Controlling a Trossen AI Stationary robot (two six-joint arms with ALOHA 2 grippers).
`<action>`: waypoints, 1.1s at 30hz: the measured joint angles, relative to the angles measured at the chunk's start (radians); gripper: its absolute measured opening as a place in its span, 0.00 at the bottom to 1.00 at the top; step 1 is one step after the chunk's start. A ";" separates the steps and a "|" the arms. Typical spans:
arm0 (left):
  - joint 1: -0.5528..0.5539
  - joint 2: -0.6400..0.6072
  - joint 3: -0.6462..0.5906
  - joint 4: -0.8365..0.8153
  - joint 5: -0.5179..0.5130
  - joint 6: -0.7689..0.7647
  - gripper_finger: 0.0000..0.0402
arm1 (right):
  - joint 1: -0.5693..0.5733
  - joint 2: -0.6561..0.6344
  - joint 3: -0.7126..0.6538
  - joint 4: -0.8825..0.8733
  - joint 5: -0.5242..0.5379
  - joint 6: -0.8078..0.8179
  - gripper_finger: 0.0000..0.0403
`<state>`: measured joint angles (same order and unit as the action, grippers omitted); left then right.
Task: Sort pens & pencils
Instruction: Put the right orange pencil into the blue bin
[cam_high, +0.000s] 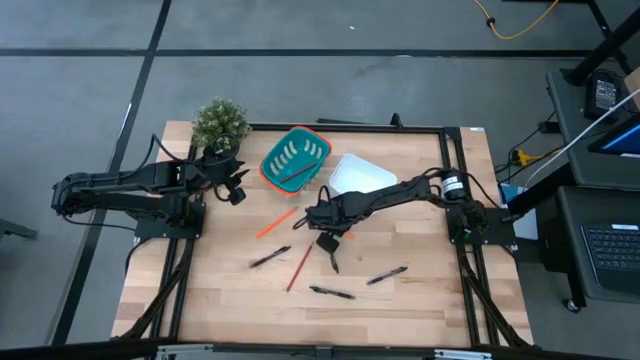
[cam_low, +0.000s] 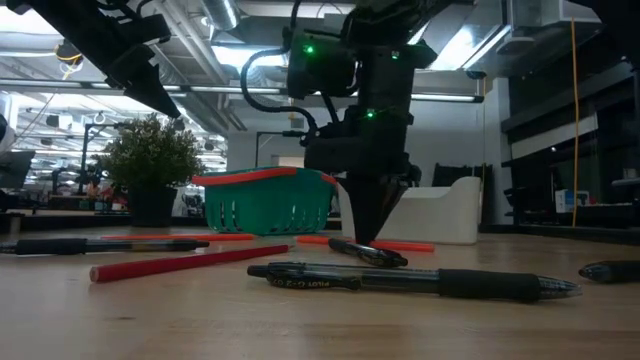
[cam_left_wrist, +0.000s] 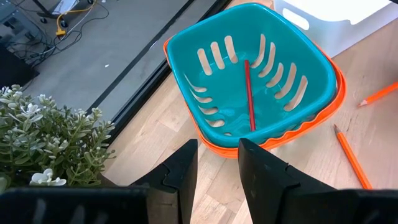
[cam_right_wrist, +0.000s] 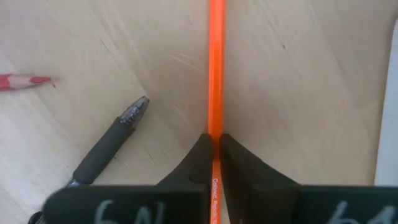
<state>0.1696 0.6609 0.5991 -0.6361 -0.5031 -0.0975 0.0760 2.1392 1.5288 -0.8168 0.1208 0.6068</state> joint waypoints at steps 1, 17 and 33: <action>0.000 0.000 0.000 0.000 0.000 0.000 0.27 | 0.003 0.003 0.013 -0.004 0.006 -0.006 0.05; 0.000 0.000 0.000 -0.001 0.000 0.000 0.27 | 0.022 -0.002 0.193 -0.129 0.051 -0.040 0.01; 0.000 0.000 0.000 -0.001 0.000 0.000 0.27 | 0.032 -0.004 0.233 -0.134 0.096 -0.107 0.10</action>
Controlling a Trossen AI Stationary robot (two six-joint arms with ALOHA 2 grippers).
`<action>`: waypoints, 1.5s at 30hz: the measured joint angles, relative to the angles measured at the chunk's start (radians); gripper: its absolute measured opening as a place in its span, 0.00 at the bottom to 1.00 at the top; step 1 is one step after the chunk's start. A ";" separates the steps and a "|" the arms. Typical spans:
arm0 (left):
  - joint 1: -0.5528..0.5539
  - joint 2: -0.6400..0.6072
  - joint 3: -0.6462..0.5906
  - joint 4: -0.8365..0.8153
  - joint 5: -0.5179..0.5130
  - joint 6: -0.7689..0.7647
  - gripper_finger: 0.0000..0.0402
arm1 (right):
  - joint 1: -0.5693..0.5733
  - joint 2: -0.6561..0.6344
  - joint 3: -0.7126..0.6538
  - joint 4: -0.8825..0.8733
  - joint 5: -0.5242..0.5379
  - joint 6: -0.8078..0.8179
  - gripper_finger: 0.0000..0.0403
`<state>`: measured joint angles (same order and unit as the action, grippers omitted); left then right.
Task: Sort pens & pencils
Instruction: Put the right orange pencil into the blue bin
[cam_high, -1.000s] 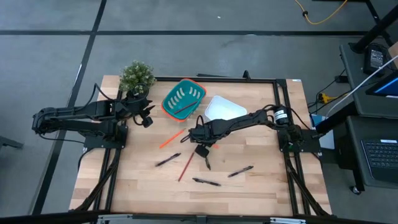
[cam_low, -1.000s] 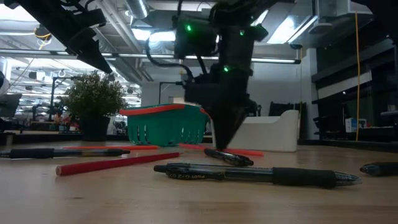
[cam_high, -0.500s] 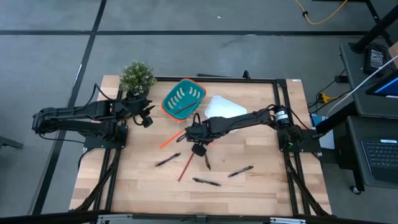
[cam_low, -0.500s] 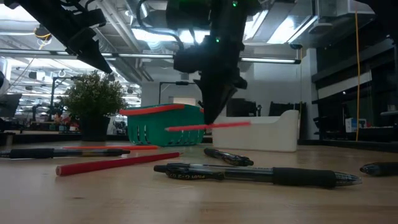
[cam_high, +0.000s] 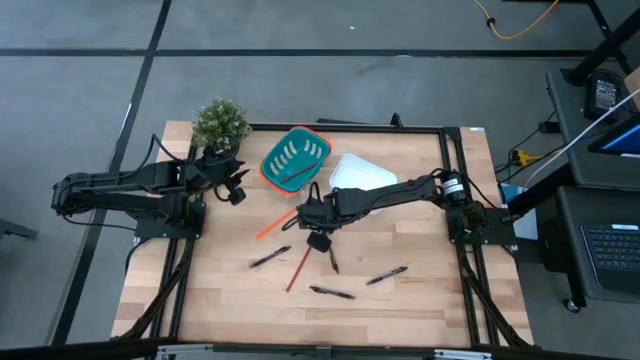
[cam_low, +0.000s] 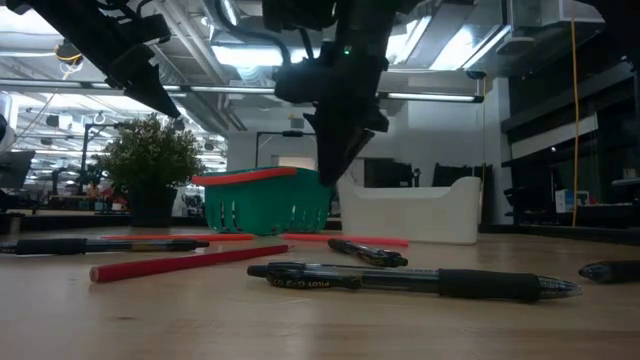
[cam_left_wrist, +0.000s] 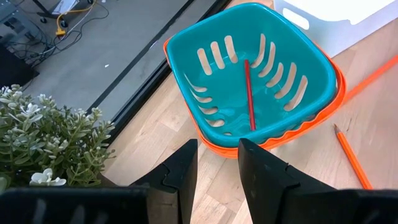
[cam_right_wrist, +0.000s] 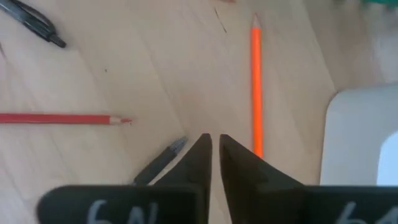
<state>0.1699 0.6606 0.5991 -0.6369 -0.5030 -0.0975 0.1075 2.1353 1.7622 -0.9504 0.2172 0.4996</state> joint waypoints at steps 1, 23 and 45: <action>0.000 0.000 0.000 0.000 0.000 0.000 0.27 | -0.003 0.000 0.000 0.005 0.000 -0.008 0.12; 0.000 0.000 0.000 0.000 0.000 0.003 0.27 | -0.101 0.105 -0.001 0.014 -0.034 -0.096 0.30; 0.000 0.000 0.000 0.000 0.000 0.003 0.27 | -0.118 0.137 -0.001 0.040 -0.063 -0.119 0.30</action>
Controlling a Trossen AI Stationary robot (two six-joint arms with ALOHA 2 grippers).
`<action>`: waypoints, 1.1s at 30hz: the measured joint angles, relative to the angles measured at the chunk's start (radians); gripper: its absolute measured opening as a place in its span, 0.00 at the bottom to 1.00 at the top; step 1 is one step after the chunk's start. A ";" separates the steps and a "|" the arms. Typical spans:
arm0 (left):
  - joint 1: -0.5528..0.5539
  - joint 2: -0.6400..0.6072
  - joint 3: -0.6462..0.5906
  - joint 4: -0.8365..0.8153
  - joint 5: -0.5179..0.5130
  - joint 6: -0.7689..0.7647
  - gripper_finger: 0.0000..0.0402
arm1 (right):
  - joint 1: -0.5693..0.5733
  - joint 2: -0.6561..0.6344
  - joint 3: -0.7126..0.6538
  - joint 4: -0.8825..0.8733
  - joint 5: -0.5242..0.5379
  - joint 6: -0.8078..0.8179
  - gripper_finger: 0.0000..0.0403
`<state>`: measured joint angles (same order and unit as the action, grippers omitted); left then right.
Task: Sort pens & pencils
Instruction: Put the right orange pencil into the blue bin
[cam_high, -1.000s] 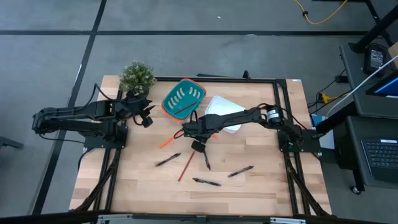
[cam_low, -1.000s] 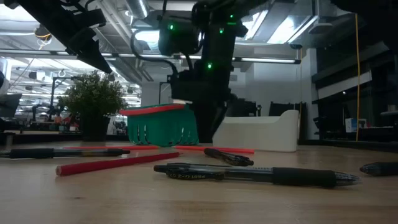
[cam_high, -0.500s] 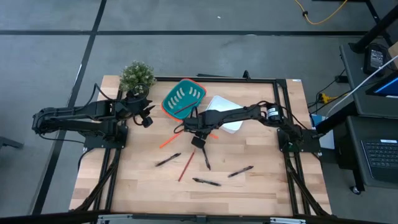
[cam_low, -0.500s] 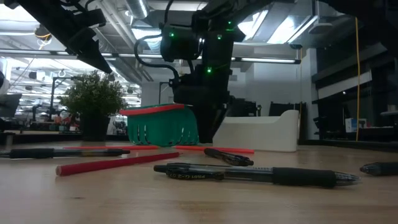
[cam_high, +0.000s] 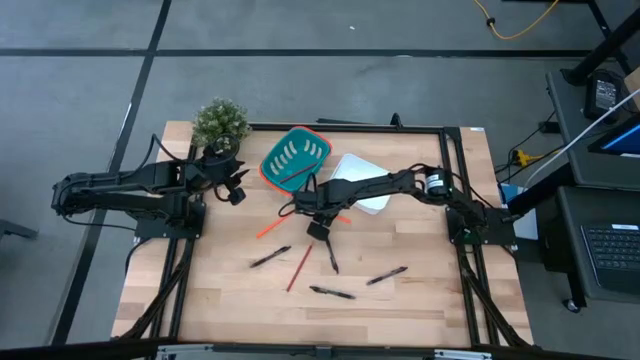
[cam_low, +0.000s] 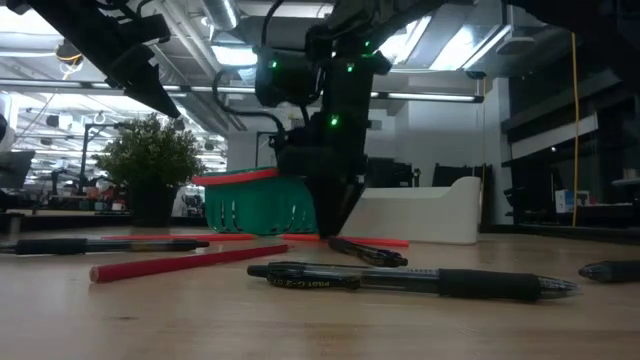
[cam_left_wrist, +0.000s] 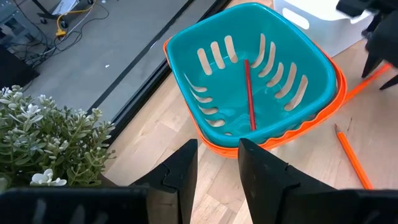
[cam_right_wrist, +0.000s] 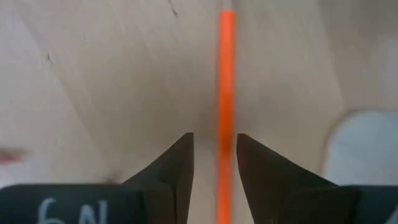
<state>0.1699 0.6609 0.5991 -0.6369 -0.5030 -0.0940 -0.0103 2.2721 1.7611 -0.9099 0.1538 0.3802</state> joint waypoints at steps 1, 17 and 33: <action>0.000 0.000 0.000 -0.001 0.000 0.000 0.27 | 0.000 0.006 0.000 0.001 -0.003 -0.001 0.30; -0.001 0.000 0.000 -0.002 0.000 0.000 0.27 | 0.001 0.028 0.003 0.013 -0.019 -0.007 0.16; -0.001 0.000 0.000 -0.002 0.000 0.000 0.27 | 0.001 0.028 0.001 0.011 -0.038 -0.005 0.04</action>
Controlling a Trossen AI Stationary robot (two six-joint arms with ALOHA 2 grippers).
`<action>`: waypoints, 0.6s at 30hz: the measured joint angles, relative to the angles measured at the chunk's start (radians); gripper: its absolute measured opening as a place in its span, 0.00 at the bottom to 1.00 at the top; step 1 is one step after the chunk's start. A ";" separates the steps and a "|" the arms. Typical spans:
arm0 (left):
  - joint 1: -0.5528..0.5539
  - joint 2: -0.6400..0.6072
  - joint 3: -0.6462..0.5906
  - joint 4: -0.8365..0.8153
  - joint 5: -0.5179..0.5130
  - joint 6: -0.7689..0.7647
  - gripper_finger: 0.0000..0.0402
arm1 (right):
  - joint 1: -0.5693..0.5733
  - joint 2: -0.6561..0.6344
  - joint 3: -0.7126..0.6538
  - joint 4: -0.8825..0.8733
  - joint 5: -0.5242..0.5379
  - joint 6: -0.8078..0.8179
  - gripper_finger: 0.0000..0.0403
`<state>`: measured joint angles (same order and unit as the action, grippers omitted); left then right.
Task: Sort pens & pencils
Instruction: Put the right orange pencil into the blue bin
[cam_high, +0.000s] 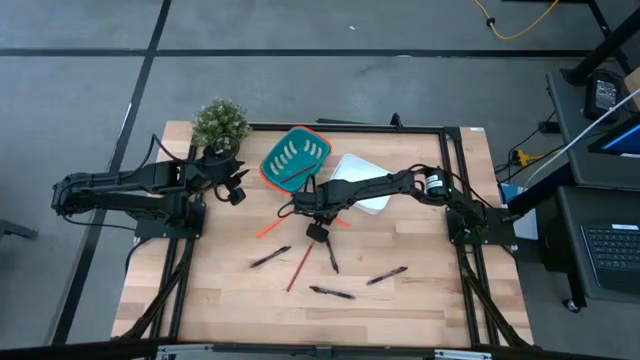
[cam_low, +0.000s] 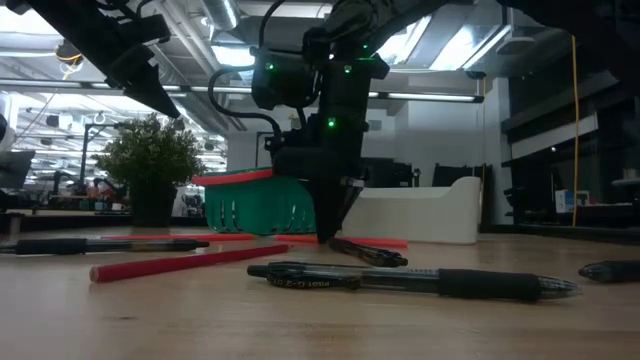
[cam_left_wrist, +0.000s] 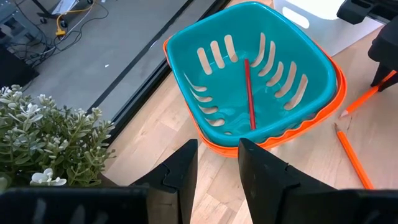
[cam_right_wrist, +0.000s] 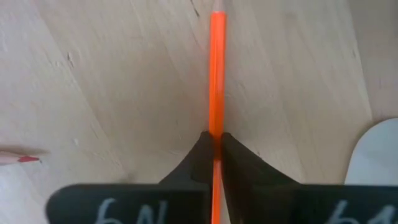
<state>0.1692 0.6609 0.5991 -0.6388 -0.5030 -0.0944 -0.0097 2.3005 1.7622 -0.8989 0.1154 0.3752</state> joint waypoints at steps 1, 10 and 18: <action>0.000 0.000 0.000 0.000 0.000 0.000 0.27 | 0.000 0.000 0.000 -0.001 0.000 0.005 0.04; 0.000 0.000 0.000 0.000 0.000 0.000 0.27 | 0.006 0.001 0.015 -0.018 0.000 0.010 0.03; 0.000 0.000 0.000 0.000 0.000 0.000 0.27 | 0.019 0.007 0.057 -0.058 0.024 0.010 0.02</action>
<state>0.1692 0.6609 0.5991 -0.6388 -0.5030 -0.0944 0.0094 2.3077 1.8191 -0.9565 0.1396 0.3847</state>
